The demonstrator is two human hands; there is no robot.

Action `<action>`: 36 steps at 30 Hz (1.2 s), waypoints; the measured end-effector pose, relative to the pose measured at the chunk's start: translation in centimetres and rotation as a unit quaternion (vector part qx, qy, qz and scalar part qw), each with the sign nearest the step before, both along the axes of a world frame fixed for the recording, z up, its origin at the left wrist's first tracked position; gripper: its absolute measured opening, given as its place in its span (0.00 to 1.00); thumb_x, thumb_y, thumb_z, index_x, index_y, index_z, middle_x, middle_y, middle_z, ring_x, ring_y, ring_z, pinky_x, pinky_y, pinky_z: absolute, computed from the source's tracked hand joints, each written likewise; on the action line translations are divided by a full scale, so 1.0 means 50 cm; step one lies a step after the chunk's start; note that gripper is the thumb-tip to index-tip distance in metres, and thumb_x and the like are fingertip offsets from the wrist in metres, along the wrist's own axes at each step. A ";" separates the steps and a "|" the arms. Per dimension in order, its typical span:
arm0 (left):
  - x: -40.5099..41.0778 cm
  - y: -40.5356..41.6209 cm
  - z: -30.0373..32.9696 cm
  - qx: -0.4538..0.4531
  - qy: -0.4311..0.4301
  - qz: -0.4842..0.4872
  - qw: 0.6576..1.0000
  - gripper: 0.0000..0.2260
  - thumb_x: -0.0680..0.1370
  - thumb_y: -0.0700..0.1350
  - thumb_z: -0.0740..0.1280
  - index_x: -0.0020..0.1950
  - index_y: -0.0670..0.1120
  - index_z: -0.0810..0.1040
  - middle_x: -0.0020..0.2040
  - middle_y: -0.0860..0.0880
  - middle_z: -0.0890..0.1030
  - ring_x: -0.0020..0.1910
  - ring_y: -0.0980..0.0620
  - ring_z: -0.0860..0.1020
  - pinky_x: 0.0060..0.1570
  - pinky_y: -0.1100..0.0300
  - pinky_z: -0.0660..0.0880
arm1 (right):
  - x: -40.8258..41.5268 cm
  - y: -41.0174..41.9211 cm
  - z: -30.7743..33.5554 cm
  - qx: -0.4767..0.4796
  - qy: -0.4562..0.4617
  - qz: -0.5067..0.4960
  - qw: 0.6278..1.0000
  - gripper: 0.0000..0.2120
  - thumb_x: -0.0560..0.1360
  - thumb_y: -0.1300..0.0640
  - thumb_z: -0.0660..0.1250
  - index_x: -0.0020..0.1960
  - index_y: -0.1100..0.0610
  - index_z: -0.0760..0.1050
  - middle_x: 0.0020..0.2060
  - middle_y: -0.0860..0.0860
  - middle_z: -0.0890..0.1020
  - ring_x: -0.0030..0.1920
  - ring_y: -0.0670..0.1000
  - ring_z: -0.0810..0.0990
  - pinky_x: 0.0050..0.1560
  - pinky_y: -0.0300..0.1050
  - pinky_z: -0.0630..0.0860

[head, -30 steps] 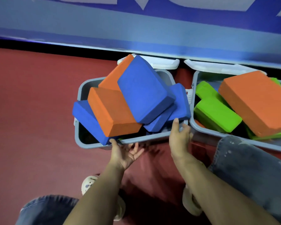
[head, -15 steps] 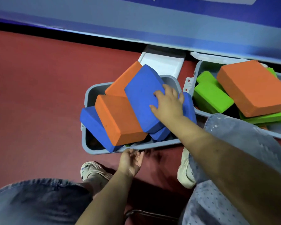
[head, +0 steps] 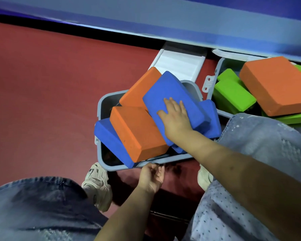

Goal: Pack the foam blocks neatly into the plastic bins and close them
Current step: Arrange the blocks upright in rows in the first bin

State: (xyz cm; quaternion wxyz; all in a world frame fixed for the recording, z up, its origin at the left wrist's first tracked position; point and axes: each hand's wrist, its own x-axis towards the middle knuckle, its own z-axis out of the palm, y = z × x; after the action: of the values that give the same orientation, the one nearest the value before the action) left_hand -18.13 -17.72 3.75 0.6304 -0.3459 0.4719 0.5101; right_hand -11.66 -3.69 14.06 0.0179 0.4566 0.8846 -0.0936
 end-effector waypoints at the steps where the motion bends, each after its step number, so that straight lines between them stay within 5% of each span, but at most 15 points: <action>1: -0.004 0.000 0.003 0.004 -0.001 -0.011 1.000 0.12 0.77 0.37 0.59 0.33 0.41 0.68 0.26 0.47 0.72 0.35 0.53 0.72 0.24 0.59 0.78 | -0.002 -0.008 -0.004 -0.010 0.014 0.008 1.000 0.21 0.76 0.64 0.61 0.68 0.55 0.67 0.76 0.57 0.50 0.77 0.57 0.44 0.74 0.60 0.39; 4: -0.045 0.001 0.023 0.010 0.040 -0.182 0.982 0.07 0.79 0.43 0.58 0.46 0.41 0.73 0.41 0.45 0.75 0.42 0.47 0.78 0.33 0.50 0.81 | -0.012 -0.029 -0.008 -0.044 0.075 0.031 0.996 0.19 0.78 0.56 0.60 0.69 0.53 0.68 0.75 0.54 0.55 0.76 0.53 0.47 0.73 0.66 0.43; 5: -0.069 -0.003 0.034 -0.003 0.084 -0.298 0.951 0.07 0.80 0.45 0.58 0.51 0.43 0.72 0.46 0.45 0.75 0.43 0.46 0.79 0.37 0.47 0.80 | -0.016 -0.035 -0.005 -0.061 0.092 0.040 0.993 0.20 0.79 0.52 0.60 0.70 0.53 0.67 0.75 0.53 0.56 0.76 0.53 0.48 0.72 0.66 0.46; 7: -0.138 -0.015 0.062 -0.051 0.195 -0.511 0.835 0.10 0.78 0.49 0.62 0.56 0.45 0.72 0.51 0.47 0.75 0.42 0.46 0.79 0.44 0.46 0.78 | -0.028 -0.045 -0.001 -0.093 0.131 0.048 0.986 0.25 0.77 0.44 0.61 0.72 0.51 0.65 0.74 0.53 0.58 0.75 0.55 0.53 0.71 0.66 0.53; 9: -0.214 -0.019 0.097 -0.078 0.285 -0.607 0.738 0.14 0.75 0.51 0.66 0.56 0.44 0.74 0.50 0.46 0.78 0.42 0.47 0.79 0.47 0.48 0.77 | -0.048 -0.052 0.001 -0.124 0.154 0.056 0.979 0.29 0.75 0.40 0.62 0.74 0.47 0.61 0.74 0.55 0.57 0.74 0.57 0.56 0.69 0.64 0.60; 11: -0.279 -0.013 0.134 -0.079 0.336 -0.631 0.695 0.15 0.74 0.51 0.66 0.57 0.45 0.75 0.54 0.46 0.79 0.47 0.48 0.80 0.44 0.53 0.77 | -0.071 -0.059 -0.002 -0.166 0.149 0.074 0.972 0.34 0.73 0.37 0.63 0.75 0.43 0.56 0.75 0.56 0.53 0.74 0.59 0.55 0.69 0.62 0.62; 13: -0.328 -0.008 0.153 -0.066 0.379 -0.598 0.703 0.12 0.74 0.47 0.64 0.56 0.46 0.76 0.53 0.46 0.80 0.52 0.49 0.79 0.49 0.51 0.75 | -0.094 -0.069 -0.007 -0.193 0.125 0.102 0.968 0.38 0.70 0.35 0.66 0.75 0.39 0.54 0.76 0.55 0.48 0.75 0.60 0.52 0.70 0.63 0.60; 17: -0.363 -0.013 0.135 0.029 0.328 -0.389 0.860 0.17 0.75 0.47 0.68 0.63 0.54 0.70 0.55 0.46 0.78 0.52 0.47 0.77 0.52 0.49 0.74 | -0.123 -0.094 -0.019 -0.191 0.017 0.152 0.970 0.37 0.67 0.35 0.70 0.72 0.38 0.60 0.76 0.52 0.38 0.76 0.57 0.46 0.71 0.62 0.56; 19: -0.352 -0.009 0.100 0.029 0.329 -0.330 0.884 0.20 0.78 0.47 0.66 0.68 0.58 0.65 0.56 0.44 0.75 0.52 0.45 0.76 0.51 0.49 0.75 | -0.129 -0.102 -0.027 -0.168 -0.036 0.153 0.973 0.31 0.68 0.38 0.69 0.70 0.40 0.66 0.76 0.52 0.35 0.76 0.56 0.45 0.71 0.61 0.57; 22: -0.319 0.017 0.060 -0.008 0.412 -0.319 0.854 0.35 0.72 0.53 0.71 0.75 0.58 0.57 0.67 0.43 0.70 0.55 0.43 0.76 0.58 0.46 0.75 | -0.131 -0.110 -0.022 -0.137 -0.035 0.102 0.985 0.24 0.72 0.43 0.67 0.67 0.41 0.69 0.76 0.52 0.37 0.76 0.56 0.49 0.70 0.58 0.61; 25: -0.279 0.032 0.067 -0.062 0.465 -0.335 0.817 0.36 0.74 0.55 0.67 0.77 0.58 0.53 0.72 0.43 0.58 0.55 0.46 0.70 0.59 0.57 0.67 | -0.126 -0.111 -0.003 -0.085 -0.009 0.081 0.993 0.16 0.77 0.50 0.62 0.64 0.43 0.74 0.77 0.51 0.43 0.75 0.57 0.52 0.67 0.57 0.65; 28: -0.253 0.032 0.055 -0.057 0.449 -0.349 0.820 0.42 0.73 0.59 0.68 0.77 0.62 0.42 0.73 0.41 0.56 0.63 0.42 0.69 0.63 0.53 0.66 | -0.114 -0.088 0.011 -0.054 0.063 0.030 0.996 0.15 0.77 0.57 0.63 0.62 0.46 0.76 0.77 0.52 0.53 0.74 0.58 0.56 0.61 0.57 0.68; 30: -0.243 0.030 0.049 -0.027 0.422 -0.371 0.827 0.50 0.71 0.59 0.71 0.75 0.62 0.33 0.72 0.41 0.61 0.66 0.41 0.69 0.57 0.54 0.68 | -0.112 -0.068 0.028 -0.070 0.087 -0.019 0.994 0.13 0.78 0.49 0.61 0.61 0.45 0.77 0.76 0.50 0.55 0.73 0.56 0.58 0.60 0.54 0.69; 33: -0.250 0.038 0.048 -0.021 0.419 -0.405 0.812 0.54 0.71 0.57 0.73 0.74 0.60 0.29 0.70 0.42 0.67 0.63 0.42 0.72 0.54 0.54 0.70 | -0.121 -0.058 0.050 -0.116 0.051 -0.014 0.992 0.24 0.72 0.33 0.61 0.64 0.42 0.74 0.77 0.47 0.49 0.74 0.53 0.56 0.62 0.51 0.68; 36: -0.282 0.052 0.073 -0.047 0.480 -0.421 0.769 0.49 0.70 0.58 0.71 0.75 0.65 0.35 0.71 0.40 0.65 0.63 0.41 0.71 0.62 0.52 0.69 | -0.115 -0.060 0.043 -0.112 -0.056 0.018 0.992 0.40 0.65 0.28 0.64 0.73 0.39 0.58 0.77 0.48 0.40 0.74 0.57 0.55 0.62 0.55 0.68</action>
State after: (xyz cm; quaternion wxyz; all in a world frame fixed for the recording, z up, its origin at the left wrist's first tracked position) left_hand -32.24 -15.12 7.39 0.4567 0.1479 0.8345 0.2704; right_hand -17.44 -6.68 16.20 0.1206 0.4404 0.8740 -0.1662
